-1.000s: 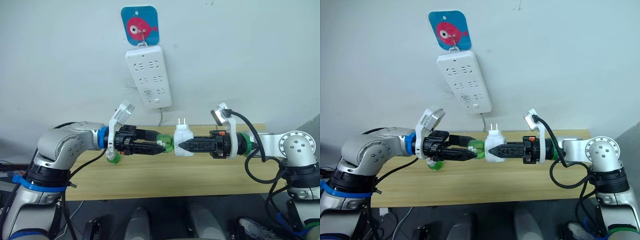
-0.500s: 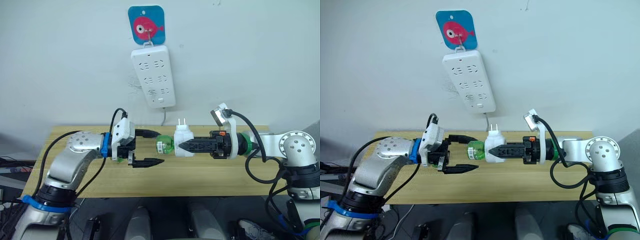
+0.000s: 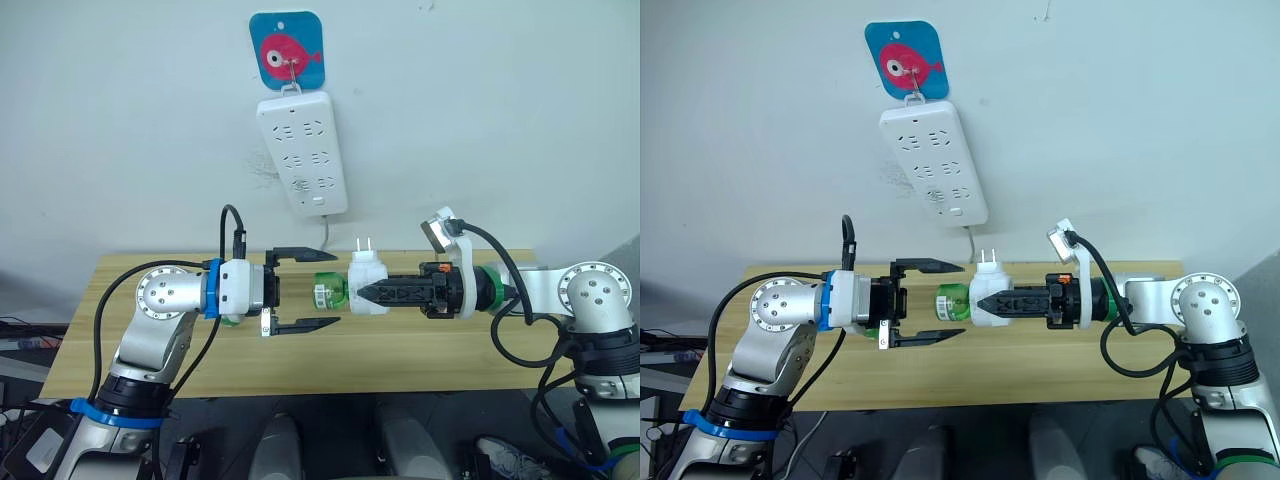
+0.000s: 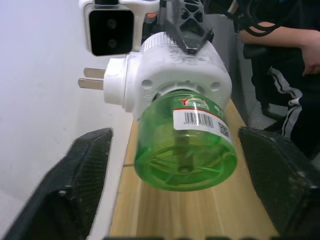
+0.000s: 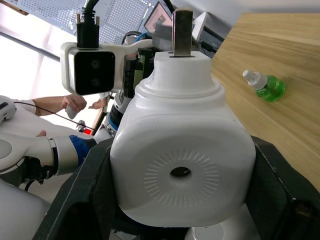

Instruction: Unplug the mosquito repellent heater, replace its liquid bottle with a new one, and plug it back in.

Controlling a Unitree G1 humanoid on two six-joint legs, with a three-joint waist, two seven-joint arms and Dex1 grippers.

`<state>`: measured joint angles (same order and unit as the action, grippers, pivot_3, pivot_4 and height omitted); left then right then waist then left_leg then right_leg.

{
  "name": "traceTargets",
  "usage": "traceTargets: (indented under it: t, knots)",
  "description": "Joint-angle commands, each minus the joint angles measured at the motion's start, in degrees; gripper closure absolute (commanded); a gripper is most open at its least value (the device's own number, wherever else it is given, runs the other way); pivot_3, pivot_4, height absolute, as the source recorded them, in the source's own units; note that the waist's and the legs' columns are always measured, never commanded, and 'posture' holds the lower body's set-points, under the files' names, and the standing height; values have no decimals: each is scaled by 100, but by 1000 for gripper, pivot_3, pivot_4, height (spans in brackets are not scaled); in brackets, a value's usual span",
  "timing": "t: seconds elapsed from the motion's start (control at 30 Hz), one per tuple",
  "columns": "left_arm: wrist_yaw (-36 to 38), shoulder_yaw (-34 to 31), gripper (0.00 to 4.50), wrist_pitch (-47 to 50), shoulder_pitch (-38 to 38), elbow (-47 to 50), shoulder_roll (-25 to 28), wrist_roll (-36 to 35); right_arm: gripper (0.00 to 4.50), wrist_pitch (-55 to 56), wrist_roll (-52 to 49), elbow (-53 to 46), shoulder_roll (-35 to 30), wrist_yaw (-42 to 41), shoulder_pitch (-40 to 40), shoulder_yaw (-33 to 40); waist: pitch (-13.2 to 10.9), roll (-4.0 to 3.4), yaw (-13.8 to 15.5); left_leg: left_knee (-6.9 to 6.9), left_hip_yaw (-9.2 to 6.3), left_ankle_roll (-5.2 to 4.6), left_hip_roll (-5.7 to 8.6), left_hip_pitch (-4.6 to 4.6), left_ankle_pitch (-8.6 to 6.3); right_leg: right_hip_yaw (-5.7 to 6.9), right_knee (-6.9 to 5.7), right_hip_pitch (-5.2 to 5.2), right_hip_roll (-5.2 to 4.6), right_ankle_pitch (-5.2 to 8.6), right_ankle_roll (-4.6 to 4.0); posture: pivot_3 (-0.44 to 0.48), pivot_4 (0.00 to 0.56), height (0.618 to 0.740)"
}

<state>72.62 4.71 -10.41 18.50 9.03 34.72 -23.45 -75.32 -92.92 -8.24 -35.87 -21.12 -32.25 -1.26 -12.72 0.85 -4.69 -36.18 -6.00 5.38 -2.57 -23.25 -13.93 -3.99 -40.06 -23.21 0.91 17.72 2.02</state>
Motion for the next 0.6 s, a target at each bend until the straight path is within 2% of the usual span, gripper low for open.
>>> traceTargets:
  t: [0.03,0.1,0.13,0.2,0.3,0.4,0.5,0.6]
  knots:
    - [22,-8,1589,119,8,133,89,-73,1502,22,-157,-115,-18,-42,-29,139,0,0,-1,0,0,0,0,0,0,0,0,0,0,0,0,-78,202,740]
    - [-70,-40,2193,467,57,231,139,-178,1502,23,-150,-120,-13,-41,-27,136,0,0,-2,0,-1,0,0,0,0,1,0,0,1,0,0,-77,202,740]
    - [-99,-42,2284,750,91,310,207,-251,1502,23,-148,-127,-13,-42,-24,135,0,0,-2,0,-2,0,0,0,0,1,-1,0,1,0,0,-75,201,740]
    - [-327,-53,2284,2010,213,523,466,-635,1502,22,-134,-129,-11,-50,-24,132,0,0,-6,0,-4,0,0,0,0,2,-1,0,1,0,0,-75,201,740]
    - [-593,-176,2284,4271,498,651,956,-1771,1502,20,-96,-146,-10,-77,-25,112,0,1,-12,-1,-10,0,0,0,0,7,-6,0,2,1,1,-69,201,740]
    - [-739,-414,2284,5766,936,309,1198,-2667,1502,14,-62,-151,-15,-115,-29,99,-1,1,-25,-1,-10,0,0,2,0,8,-9,0,3,1,1,-69,201,740]
    - [-690,-440,2284,6560,1149,130,1395,-3049,1502,17,-50,-166,-14,-131,-27,93,-1,1,-31,-1,-12,0,-1,3,0,11,-9,0,4,1,1,-71,204,740]
    - [-732,-424,2284,6620,1147,198,1358,-3030,1502,26,-57,-176,-19,-140,-17,90,-1,0,-28,1,-11,0,-2,4,0,11,-7,0,4,2,1,-72,206,740]
